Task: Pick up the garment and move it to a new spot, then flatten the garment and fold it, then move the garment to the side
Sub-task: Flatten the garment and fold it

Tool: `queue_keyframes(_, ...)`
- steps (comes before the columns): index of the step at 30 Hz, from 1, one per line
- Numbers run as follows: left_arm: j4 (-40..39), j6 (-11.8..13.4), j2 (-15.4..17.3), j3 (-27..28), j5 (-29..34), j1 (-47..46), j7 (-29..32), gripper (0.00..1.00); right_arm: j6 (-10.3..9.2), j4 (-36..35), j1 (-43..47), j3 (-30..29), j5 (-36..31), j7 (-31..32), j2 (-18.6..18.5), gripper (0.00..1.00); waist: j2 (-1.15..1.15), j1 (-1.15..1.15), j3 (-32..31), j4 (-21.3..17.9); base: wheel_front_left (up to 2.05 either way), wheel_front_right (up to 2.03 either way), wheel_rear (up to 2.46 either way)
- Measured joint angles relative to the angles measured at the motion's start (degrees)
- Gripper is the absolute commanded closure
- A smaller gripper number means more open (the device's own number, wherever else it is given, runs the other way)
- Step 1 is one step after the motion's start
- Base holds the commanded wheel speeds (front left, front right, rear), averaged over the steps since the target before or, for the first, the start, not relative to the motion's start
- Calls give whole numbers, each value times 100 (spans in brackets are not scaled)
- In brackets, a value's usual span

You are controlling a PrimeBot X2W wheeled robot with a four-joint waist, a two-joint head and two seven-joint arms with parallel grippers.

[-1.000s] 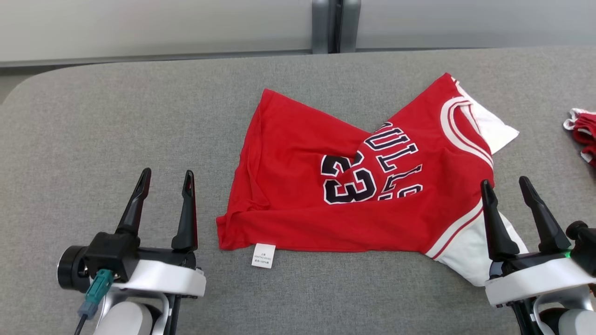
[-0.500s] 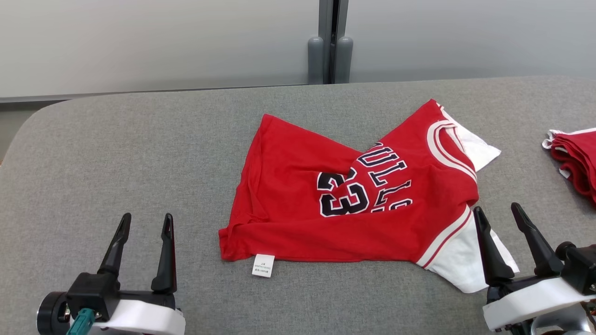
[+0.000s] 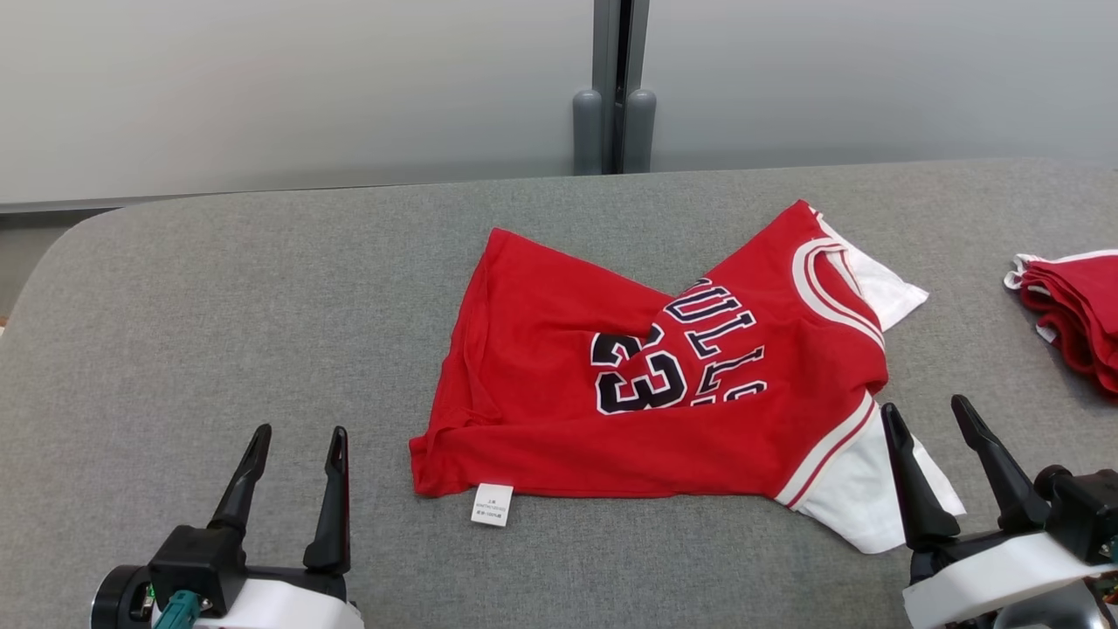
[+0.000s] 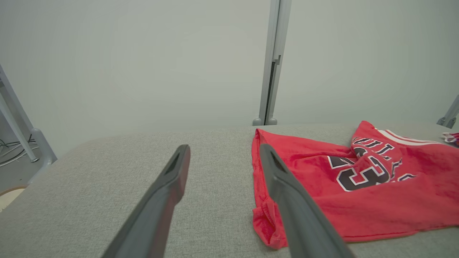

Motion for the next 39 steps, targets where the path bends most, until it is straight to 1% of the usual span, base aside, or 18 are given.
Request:
queue_keyframes(8, -64, 41, 23, -93, 27, -12, 96, 0, 0, -24, 6, -11, -5, 7, 16, 0, 0, 0, 4, 4, 0, 0, 0)
queue_keyframes(12, -96, -1, 29, -292, 131, -106, 218, 0, 0, -24, 4, -12, -5, 7, 32, 0, 0, 0, 32, 13, 0, 0, 0)
queue_keyframes(14, -62, -94, 0, -444, 143, -214, 334, 0, 0, -21, 1, 7, -1, 7, 47, 0, 0, 0, 63, 12, 0, 0, 0)
queue_keyframes(17, 188, -311, -92, -648, 52, -302, 511, 0, 0, -9, -27, 67, 10, 8, 83, 0, 0, 0, 132, -20, 0, 0, 0)
queue_keyframes(23, 1139, -765, -214, -842, -227, -640, 715, 0, 0, 80, -96, 121, 57, 4, 121, 0, 0, 0, 335, -115, 0, 0, 0)
queue_keyframes(27, 1838, -996, -287, -877, -356, -968, 737, 0, 0, 149, -116, 152, 69, -11, 146, 0, 0, 0, 471, -169, 0, 0, 0)
queue_keyframes(28, 1992, -1055, -312, -880, -385, -1032, 737, 19, 0, 168, -121, 163, 69, -23, 147, 0, 0, 0, 497, -186, 0, 0, 0)
queue_keyframes(29, 2140, -1110, -333, -886, -420, -1090, 755, 19, 0, 188, -143, 180, 70, -29, 148, 0, 0, 0, 522, -207, 0, 0, 0)
queue_keyframes(30, 2259, -1155, -348, -896, -438, -1139, 754, 67, 0, 205, -168, 187, 76, -31, 152, 0, 0, 0, 543, -229, 0, 0, 0)
queue_keyframes(31, 2372, -1179, -357, -900, -461, -1184, 750, 100, 0, 216, -180, 190, 90, -43, 153, 0, 0, 0, 562, -250, 0, 0, 0)
queue_keyframes(35, 2614, -1272, -377, -905, -470, -1296, 619, 100, 0, 293, -180, 87, 123, -67, 179, 0, 0, 0, 647, -297, 0, 0, 0)
queue_keyframes(39, 2714, -1283, -381, -901, -476, -1348, 550, 100, 0, 426, -158, -60, 168, -108, 203, 0, 0, 0, 705, -306, 0, 0, 0)
